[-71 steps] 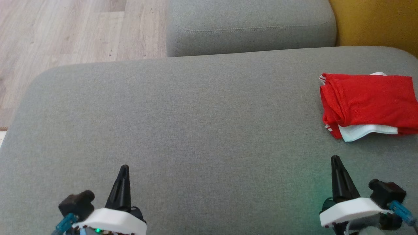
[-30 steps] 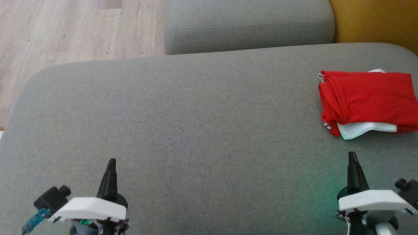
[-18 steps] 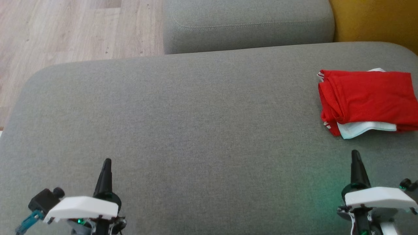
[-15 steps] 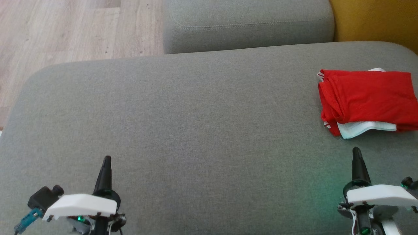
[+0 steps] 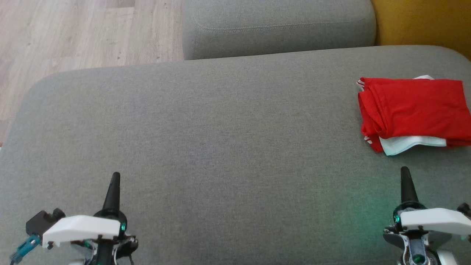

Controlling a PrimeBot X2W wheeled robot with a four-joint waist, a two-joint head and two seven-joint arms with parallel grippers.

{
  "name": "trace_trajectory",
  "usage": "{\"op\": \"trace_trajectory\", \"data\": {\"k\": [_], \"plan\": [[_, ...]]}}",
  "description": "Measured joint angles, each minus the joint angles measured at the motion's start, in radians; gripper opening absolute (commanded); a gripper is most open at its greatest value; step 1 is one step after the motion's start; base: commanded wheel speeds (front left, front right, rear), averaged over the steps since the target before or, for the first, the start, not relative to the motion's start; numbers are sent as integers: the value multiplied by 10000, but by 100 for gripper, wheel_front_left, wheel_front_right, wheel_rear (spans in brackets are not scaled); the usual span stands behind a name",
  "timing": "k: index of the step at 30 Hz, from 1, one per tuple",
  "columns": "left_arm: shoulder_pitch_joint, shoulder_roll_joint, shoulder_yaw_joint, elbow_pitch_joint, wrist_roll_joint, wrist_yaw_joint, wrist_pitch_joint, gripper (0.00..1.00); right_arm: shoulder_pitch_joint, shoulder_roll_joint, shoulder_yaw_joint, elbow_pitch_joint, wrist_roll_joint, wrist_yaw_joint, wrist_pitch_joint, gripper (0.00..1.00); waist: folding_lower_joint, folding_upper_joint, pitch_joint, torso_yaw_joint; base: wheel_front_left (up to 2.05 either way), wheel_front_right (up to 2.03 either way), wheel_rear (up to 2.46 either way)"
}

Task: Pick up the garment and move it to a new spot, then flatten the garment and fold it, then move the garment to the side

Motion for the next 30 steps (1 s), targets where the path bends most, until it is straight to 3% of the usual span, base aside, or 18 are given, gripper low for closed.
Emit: {"op": "trace_trajectory", "data": {"k": [30], "plan": [[-412,-2,639,270,-2895,-349,803,0,-231,0,-357,-130,3287,0,754,0,0,0,78,-61,0,0,0]]}}
